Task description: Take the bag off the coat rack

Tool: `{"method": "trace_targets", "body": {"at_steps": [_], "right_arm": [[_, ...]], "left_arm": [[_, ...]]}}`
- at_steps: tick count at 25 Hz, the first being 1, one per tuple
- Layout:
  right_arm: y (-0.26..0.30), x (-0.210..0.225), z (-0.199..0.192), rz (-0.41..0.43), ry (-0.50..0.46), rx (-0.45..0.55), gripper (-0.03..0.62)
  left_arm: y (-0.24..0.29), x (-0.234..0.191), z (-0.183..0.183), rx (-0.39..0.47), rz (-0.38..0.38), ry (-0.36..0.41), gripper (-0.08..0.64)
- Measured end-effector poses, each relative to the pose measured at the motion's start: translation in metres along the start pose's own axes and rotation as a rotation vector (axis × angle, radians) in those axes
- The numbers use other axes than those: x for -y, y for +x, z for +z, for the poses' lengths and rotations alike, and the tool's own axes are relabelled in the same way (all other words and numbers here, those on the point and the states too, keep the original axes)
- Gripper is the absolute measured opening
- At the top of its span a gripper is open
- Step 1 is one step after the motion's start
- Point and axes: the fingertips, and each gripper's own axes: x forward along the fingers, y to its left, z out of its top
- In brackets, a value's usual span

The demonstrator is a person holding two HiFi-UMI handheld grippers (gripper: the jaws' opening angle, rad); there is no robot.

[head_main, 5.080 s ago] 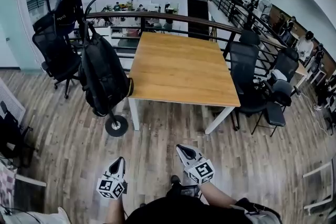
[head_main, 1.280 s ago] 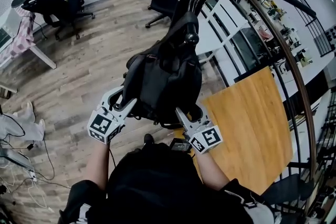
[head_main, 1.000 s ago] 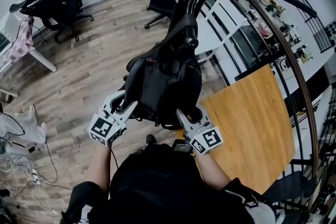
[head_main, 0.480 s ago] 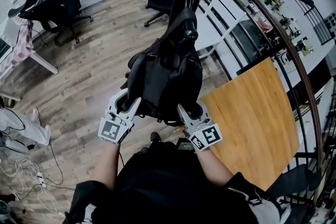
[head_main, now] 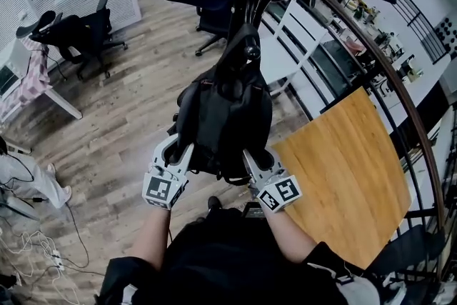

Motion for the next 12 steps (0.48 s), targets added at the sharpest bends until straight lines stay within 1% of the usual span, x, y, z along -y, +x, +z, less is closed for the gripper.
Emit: {"method": "trace_targets", "body": {"at_steps": [2,5,8,12], "right_arm": [[-0.001,-0.003,0.007,0.003,0.019,0.015,0.121],[-0.004,-0.012,0.022,-0.001,0.011,0.036,0.114],[-0.008,-0.022,0.038,-0.004,-0.007,0.057,0.109],[-0.016,-0.032,0.056,-0.008,-0.031,0.073,0.109]], "left_arm": [[-0.004,0.001,0.008,0.016,-0.01,0.01,0.123],[-0.012,0.003,0.023,0.047,-0.031,0.017,0.12],[-0.017,0.004,0.044,0.059,-0.039,-0.013,0.117],[-0.023,0.011,0.061,0.067,-0.067,-0.023,0.114]]}}
